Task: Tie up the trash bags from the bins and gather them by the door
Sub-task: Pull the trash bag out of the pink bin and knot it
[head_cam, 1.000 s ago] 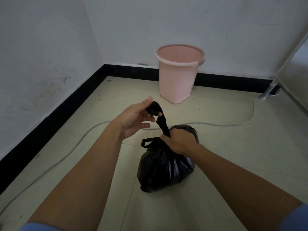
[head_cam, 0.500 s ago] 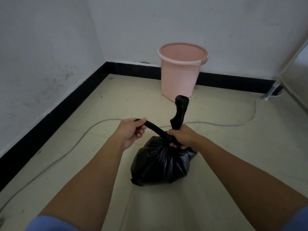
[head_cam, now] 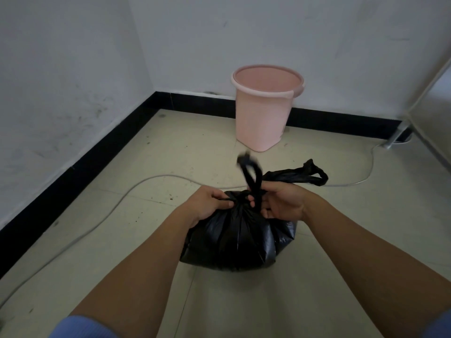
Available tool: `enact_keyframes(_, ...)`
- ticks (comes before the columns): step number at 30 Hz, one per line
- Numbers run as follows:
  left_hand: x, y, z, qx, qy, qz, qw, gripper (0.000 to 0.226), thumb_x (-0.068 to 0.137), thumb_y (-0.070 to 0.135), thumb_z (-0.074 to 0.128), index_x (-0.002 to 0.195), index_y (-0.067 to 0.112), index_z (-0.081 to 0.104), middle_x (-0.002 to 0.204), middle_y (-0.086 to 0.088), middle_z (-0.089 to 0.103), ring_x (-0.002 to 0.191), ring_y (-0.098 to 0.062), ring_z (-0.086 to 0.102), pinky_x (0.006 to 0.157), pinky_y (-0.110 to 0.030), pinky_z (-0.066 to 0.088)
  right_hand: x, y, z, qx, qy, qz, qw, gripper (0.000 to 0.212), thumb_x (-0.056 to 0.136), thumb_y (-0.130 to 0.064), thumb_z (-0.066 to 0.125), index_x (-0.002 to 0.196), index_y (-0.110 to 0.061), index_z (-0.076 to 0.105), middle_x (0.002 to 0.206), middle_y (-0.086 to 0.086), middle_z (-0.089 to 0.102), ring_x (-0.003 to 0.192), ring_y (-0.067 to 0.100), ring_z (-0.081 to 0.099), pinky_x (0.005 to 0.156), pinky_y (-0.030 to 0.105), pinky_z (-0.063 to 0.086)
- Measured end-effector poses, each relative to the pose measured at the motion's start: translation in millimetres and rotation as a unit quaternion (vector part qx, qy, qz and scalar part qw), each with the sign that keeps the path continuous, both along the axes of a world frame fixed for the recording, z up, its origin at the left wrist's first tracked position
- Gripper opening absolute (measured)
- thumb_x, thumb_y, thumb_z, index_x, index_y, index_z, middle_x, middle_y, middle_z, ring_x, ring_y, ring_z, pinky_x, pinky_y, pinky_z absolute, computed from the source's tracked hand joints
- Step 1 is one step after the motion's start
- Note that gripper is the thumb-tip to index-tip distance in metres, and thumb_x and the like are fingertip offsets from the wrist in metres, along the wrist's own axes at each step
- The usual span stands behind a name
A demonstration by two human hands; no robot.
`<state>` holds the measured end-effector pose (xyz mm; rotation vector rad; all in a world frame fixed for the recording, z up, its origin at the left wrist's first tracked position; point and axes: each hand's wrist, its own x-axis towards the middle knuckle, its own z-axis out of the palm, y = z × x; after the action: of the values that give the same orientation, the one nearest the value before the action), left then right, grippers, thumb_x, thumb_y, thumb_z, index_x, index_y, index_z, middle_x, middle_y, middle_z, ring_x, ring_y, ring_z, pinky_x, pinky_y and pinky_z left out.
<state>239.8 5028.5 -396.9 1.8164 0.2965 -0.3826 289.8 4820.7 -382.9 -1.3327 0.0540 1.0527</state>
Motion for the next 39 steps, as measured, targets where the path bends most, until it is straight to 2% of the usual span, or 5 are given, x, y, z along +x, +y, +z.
enact_keyframes(8,4,2,13,0.055,-0.02,-0.028,0.998,0.001,0.08,0.01,0.074,0.079,0.009,0.074,0.075,-0.01,0.069,0.069,-0.019,0.063,0.074,-0.027,0.052,8,11,-7,-0.206,-0.299,-0.041,0.931,0.024,0.074,-0.006,0.081,0.076,-0.018,0.061,0.074,0.002,0.062,0.07,0.015,0.061,0.052,0.023,0.047)
enact_keyframes(13,6,-14,23,0.073,-0.023,-0.087,0.993,0.007,0.08,0.009,0.074,0.085,0.004,0.075,0.081,-0.012,0.069,0.079,-0.022,0.065,0.085,-0.036,0.054,1,20,-19,-0.402,-0.587,-0.038,0.702,0.013,0.083,-0.011,0.057,0.081,-0.017,0.045,0.078,0.008,0.054,0.072,0.03,0.052,0.059,0.035,0.033)
enact_keyframes(18,2,-24,26,-0.016,0.004,-0.123,0.992,0.005,0.081,0.005,0.072,0.077,0.006,0.07,0.076,-0.013,0.065,0.072,-0.022,0.062,0.069,-0.025,0.053,0,21,-20,-0.51,-0.595,-0.08,0.616,0.018,0.1,-0.032,0.048,0.095,-0.015,0.048,0.089,0.004,0.047,0.071,0.031,0.051,0.058,0.034,0.032)
enact_keyframes(28,-12,-9,-28,0.126,0.046,-0.05,0.99,0.014,0.075,0.009,0.076,0.065,0.012,0.066,0.068,-0.007,0.062,0.072,-0.02,0.06,0.073,-0.029,0.049,-5,27,-54,-0.241,-0.16,-0.066,0.955,0.03,0.077,-0.041,0.075,0.095,-0.018,0.072,0.096,0.004,0.074,0.091,0.022,0.07,0.072,0.027,0.054)
enact_keyframes(39,13,-15,-27,0.154,-0.036,0.034,0.987,0.023,0.07,0.033,0.078,0.078,0.015,0.066,0.08,-0.004,0.066,0.079,-0.022,0.063,0.073,-0.033,0.052,8,2,-52,-0.235,-0.118,-0.361,0.895,0.049,0.068,-0.047,0.067,0.103,-0.012,0.063,0.098,0.012,0.072,0.085,0.029,0.071,0.06,0.032,0.044)
